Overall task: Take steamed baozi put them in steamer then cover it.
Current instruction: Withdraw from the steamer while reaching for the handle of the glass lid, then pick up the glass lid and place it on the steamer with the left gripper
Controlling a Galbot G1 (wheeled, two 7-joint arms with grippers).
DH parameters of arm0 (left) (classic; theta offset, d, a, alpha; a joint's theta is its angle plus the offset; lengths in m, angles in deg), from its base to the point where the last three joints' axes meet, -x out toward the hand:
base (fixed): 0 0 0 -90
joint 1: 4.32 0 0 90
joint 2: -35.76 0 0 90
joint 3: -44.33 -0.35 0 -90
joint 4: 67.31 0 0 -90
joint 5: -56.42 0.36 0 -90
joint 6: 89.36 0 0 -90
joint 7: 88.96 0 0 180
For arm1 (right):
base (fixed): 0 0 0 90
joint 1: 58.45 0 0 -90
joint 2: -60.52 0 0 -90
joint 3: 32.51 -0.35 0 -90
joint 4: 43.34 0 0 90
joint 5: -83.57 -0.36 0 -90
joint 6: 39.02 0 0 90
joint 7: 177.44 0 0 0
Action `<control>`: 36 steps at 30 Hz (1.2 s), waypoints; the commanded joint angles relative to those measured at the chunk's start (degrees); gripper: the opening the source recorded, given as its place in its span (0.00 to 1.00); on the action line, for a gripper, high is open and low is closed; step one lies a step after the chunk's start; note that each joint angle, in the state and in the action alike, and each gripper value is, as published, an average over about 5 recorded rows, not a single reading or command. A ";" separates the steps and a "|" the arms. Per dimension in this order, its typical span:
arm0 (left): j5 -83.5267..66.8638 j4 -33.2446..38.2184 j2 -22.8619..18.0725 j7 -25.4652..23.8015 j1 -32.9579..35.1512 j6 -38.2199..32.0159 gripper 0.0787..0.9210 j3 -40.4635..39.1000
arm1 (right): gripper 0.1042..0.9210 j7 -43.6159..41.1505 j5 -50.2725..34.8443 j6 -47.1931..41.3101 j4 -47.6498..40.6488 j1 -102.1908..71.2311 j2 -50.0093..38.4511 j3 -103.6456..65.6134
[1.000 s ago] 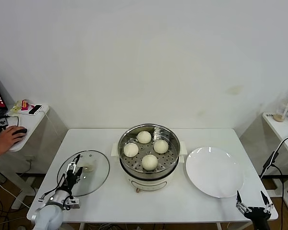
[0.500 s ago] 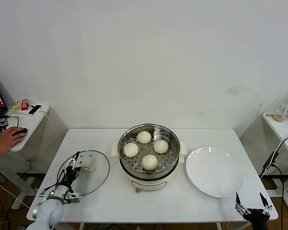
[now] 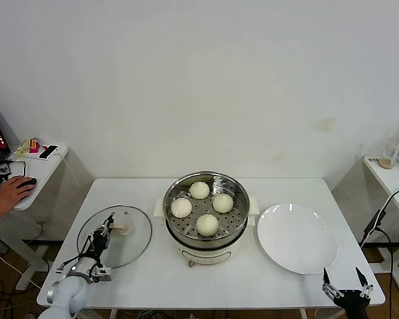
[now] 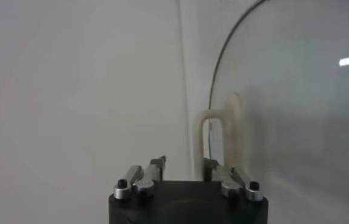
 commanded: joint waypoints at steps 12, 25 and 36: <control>-3.47 17.66 2.63 -0.83 7.70 4.66 0.07 8.53 | 0.88 -0.23 0.39 -0.03 -0.38 0.47 -1.46 2.03; -11.94 35.88 7.21 -11.61 10.97 14.86 0.07 8.34 | 0.88 -0.31 2.77 0.06 0.29 0.07 -1.62 3.01; -14.88 42.21 10.89 -16.77 1.99 24.15 0.07 -11.10 | 0.88 0.24 6.95 1.25 0.22 -0.90 -0.87 2.77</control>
